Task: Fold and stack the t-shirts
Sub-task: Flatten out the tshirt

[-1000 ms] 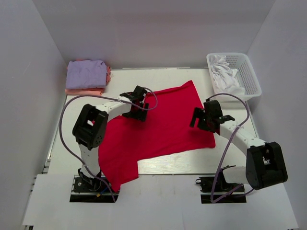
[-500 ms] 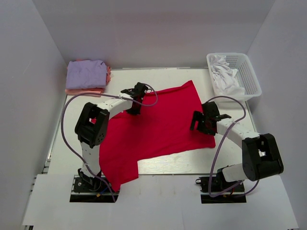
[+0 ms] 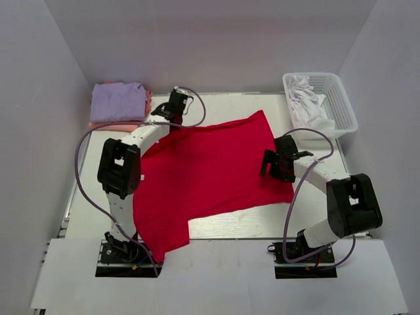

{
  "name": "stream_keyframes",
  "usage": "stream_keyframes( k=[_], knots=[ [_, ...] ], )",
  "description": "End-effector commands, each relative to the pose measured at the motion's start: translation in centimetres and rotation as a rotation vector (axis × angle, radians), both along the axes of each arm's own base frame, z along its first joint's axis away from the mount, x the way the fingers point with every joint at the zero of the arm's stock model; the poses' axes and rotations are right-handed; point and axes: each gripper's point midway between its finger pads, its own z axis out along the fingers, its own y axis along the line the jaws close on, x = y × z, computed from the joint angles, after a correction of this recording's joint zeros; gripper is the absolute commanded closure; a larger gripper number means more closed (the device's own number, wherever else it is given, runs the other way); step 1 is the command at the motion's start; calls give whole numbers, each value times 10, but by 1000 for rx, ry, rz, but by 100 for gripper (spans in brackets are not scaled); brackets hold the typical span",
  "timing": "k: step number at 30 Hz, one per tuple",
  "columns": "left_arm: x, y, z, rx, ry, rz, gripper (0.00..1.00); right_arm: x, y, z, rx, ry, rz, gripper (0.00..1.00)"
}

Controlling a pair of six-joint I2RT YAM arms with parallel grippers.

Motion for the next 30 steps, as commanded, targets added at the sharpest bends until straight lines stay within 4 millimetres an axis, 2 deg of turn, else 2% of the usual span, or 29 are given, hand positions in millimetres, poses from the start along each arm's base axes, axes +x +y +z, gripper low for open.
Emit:
stream_keyframes(
  k=[1,2,3,5,6,7,8,9,10,11,12,13,14,15,18,19,20,22,23,24,25,26,28,30],
  knots=[
    [47,26,40,45,-135,16,100,11,-1,5,-20,-5,2,10],
    [54,37,40,52,-138,34,100,15,-1,7,-24,-6,-1,10],
    [65,39,48,54,-162,21,100,13,-1,1,-31,15,0,10],
    [82,46,42,66,-179,27,100,18,-1,2,-42,14,-1,10],
    [87,56,40,79,-175,38,100,17,-4,-1,-56,28,-4,10],
    [99,60,50,80,-219,51,100,19,-3,-1,-54,29,-1,10],
    [103,60,48,90,-216,43,100,20,-4,-3,-59,36,-7,10],
    [115,72,44,92,-220,69,100,22,-4,-3,-61,35,-7,10],
    [121,72,43,97,-227,78,100,21,-4,-7,-67,49,-5,10],
    [123,81,38,112,-206,98,100,21,-3,-9,-66,55,-7,10],
    [132,86,36,139,-214,133,84,25,-3,-7,-62,50,-10,10],
    [136,93,35,132,-222,181,65,22,-4,-13,-72,76,-5,10],
    [134,98,30,155,-201,210,42,22,-2,-14,-70,79,-4,10],
    [141,102,41,140,-229,228,1,23,-2,-13,-69,81,-6,10],
    [141,102,42,122,-238,260,0,23,-2,-11,-63,69,-7,10],
    [141,102,54,106,-261,268,0,23,0,-10,-59,62,-2,10],
    [137,88,67,58,-272,232,0,25,0,-6,-57,41,2,10],
    [133,77,84,3,-297,208,0,29,0,4,-52,5,7,10],
    [128,65,86,-44,-293,185,0,32,0,16,-40,-31,6,10],
    [121,62,109,-85,-315,179,0,32,2,18,-39,-36,13,10],
    [115,58,114,-121,-304,173,0,35,2,25,-36,-57,13,10],
    [108,47,117,-212,-291,176,0,35,2,32,-34,-69,17,10],
    [78,47,120,-263,-226,203,0,37,1,42,-32,-94,17,10],
    [54,49,114,-325,-195,277,0,35,1,54,-26,-125,22,10]
  ],
)
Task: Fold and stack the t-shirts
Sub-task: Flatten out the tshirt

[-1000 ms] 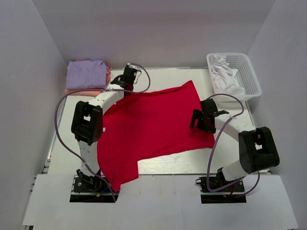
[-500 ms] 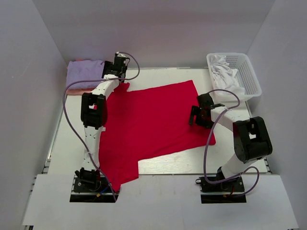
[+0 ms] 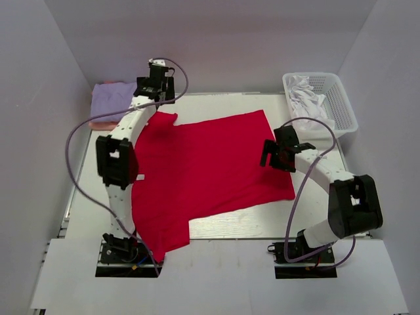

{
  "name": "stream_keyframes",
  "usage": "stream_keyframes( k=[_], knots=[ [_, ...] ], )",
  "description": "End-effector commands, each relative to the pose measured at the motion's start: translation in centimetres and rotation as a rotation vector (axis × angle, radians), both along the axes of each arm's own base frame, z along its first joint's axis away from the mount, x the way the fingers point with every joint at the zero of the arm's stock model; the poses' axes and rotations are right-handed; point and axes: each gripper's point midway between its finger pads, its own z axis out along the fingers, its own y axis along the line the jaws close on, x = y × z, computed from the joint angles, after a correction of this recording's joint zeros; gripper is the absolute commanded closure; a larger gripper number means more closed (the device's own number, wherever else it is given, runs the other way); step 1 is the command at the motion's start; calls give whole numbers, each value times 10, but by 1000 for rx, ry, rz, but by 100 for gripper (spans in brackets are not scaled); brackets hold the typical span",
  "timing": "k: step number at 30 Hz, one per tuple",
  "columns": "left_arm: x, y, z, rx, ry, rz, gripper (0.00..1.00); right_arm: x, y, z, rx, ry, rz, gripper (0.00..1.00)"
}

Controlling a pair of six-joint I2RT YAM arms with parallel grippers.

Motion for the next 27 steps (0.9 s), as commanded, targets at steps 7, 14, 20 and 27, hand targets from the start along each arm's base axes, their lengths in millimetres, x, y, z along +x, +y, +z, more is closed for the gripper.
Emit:
stream_keyframes(
  k=[7,14,20,27],
  knots=[
    [-178,4,-61,-322,231,207,0,33,25,41,68,-147,109,10],
    [-223,25,-104,-316,243,238,0,72,67,24,123,-134,194,10],
    [-195,20,-118,-266,281,196,0,98,70,6,78,-98,155,10],
    [-165,2,-164,-272,397,151,0,93,59,-34,48,16,44,10]
  ],
)
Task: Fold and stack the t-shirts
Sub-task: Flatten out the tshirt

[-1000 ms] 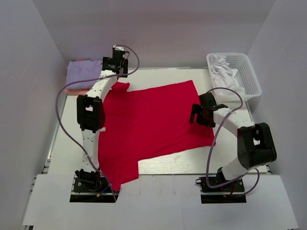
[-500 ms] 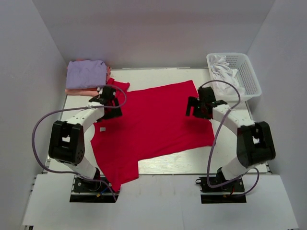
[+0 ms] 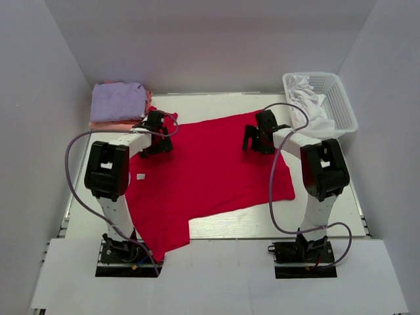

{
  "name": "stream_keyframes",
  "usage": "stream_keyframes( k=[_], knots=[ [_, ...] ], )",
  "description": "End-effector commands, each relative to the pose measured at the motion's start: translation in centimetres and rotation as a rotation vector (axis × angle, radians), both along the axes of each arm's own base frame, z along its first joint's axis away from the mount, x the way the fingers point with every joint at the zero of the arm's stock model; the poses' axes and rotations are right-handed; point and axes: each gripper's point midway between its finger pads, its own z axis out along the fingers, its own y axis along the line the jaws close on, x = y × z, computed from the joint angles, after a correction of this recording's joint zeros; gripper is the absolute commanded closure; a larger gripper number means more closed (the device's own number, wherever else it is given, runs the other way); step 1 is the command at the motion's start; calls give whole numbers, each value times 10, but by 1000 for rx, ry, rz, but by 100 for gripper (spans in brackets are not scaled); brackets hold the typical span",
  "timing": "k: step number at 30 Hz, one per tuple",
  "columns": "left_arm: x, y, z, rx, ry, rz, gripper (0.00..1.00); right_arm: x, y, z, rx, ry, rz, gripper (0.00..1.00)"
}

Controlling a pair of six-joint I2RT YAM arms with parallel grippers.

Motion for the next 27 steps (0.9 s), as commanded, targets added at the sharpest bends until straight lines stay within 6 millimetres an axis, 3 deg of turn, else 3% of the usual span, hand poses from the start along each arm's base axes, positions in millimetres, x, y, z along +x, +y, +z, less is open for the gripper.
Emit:
stream_keyframes(
  k=[1,7,9,10,11,13,14,15,16,17,18,21,24,27],
  knots=[
    [12,-6,-8,-13,17,-33,0,0,-12,-12,-42,52,-72,10],
    [35,-18,-22,-34,34,-97,0,1,-32,-15,-105,52,-142,10],
    [48,-29,-18,-51,20,-130,0,0,-40,-17,-120,63,-160,10],
    [49,-29,-27,-40,46,-142,0,1,-43,-18,-127,62,-169,10],
    [63,-32,-19,-45,19,-143,0,3,-45,-20,-135,67,-170,10],
    [72,-36,-21,-49,29,-155,0,6,-55,-25,-153,86,-190,10],
    [86,-39,-21,-51,17,-156,0,22,-56,-14,-142,55,-200,10],
    [92,-42,-22,-53,17,-170,0,20,-63,-23,-161,91,-208,10],
    [106,-45,-11,-53,-9,-179,0,36,-59,-11,-148,59,-204,10],
    [111,-48,-22,-62,1,-185,0,41,-64,-10,-148,56,-207,10],
    [115,-50,-23,-65,7,-198,0,42,-63,-17,-146,75,-195,10],
    [134,-61,-17,-95,-31,-227,0,64,-59,-5,-108,38,-164,10],
    [154,-68,3,-113,-84,-249,0,79,-50,14,-116,-15,-55,10],
    [174,-79,55,-114,-195,-301,0,81,-40,38,-79,-57,-6,10]
  ],
)
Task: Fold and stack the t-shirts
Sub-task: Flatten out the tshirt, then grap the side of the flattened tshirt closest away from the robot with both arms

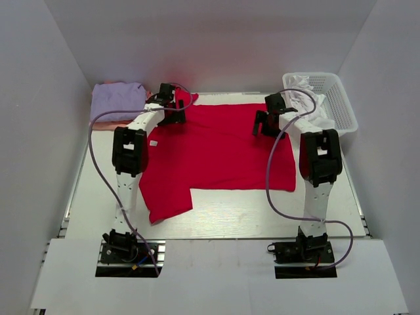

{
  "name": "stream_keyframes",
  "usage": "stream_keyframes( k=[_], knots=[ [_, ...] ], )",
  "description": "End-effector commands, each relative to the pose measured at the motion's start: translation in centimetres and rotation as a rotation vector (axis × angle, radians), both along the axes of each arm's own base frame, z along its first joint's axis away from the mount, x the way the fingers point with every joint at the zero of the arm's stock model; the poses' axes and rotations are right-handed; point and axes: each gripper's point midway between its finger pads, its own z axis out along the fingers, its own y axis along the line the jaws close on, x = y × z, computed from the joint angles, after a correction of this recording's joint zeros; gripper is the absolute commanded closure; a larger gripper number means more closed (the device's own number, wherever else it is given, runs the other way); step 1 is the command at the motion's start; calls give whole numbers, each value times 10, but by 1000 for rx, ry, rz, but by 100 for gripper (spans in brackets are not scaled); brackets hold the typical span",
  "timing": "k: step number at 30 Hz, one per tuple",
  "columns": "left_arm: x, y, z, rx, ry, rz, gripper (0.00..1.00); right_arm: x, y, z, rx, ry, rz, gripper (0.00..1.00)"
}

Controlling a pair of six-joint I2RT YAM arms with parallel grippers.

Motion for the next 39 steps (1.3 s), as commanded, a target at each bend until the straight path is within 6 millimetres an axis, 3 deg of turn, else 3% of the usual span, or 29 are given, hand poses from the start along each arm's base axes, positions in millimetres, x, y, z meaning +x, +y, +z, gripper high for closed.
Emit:
stream_keyframes(
  k=[1,2,3,5,6,7,8,9,10,11,12,13,14,15,17,18,20,21,23,25,30,35,39],
  knots=[
    [12,-24,68,-54,-108,-83,0,7,16,59,30,-106,128,10],
    [8,-25,79,-62,-108,-89,0,6,18,69,35,-127,136,10],
    [3,-23,109,-70,-148,-89,0,0,19,68,36,-131,146,10],
    [-15,-16,129,-76,-145,-49,0,-10,26,104,73,-219,175,10],
    [-36,-4,143,-58,-151,-5,0,-23,30,114,112,-234,201,10],
    [-53,3,146,-54,-134,32,0,-39,32,103,124,-204,212,10],
    [-70,8,146,-82,-113,102,0,-44,36,139,153,-309,215,10],
    [-108,18,113,-61,3,147,0,-54,42,140,195,-309,242,10],
    [-130,24,108,-63,34,183,0,-78,37,107,189,-237,236,10],
    [-155,27,129,-123,5,251,0,-85,37,136,218,-323,225,10],
    [-201,31,89,-130,129,275,0,-92,35,133,215,-326,217,10],
    [-223,26,80,-172,147,272,0,-112,30,105,214,-270,197,10],
    [-244,24,73,-214,163,279,0,-118,26,116,224,-303,173,10],
    [-284,23,60,-278,205,318,0,-132,22,111,229,-296,159,10],
    [-317,25,51,-316,246,346,0,-144,11,108,221,-307,90,10],
    [-344,31,48,-318,269,372,0,-152,5,106,226,-314,57,10],
    [-370,41,45,-299,289,407,0,-167,-1,95,223,-306,33,10],
    [-378,44,48,-306,285,442,0,-169,-3,106,236,-342,25,10],
    [-399,47,56,-342,268,466,2,-178,-7,96,228,-326,8,10],
    [-402,40,61,-410,235,452,2,-183,-10,99,221,-337,8,10],
    [-421,44,42,-406,308,557,10,-192,-19,94,197,-312,-26,10],
    [-429,43,20,-384,385,592,10,-195,-19,94,194,-300,-23,10],
    [-429,44,7,-379,390,605,16,-194,-21,95,189,-302,-37,10]
  ],
)
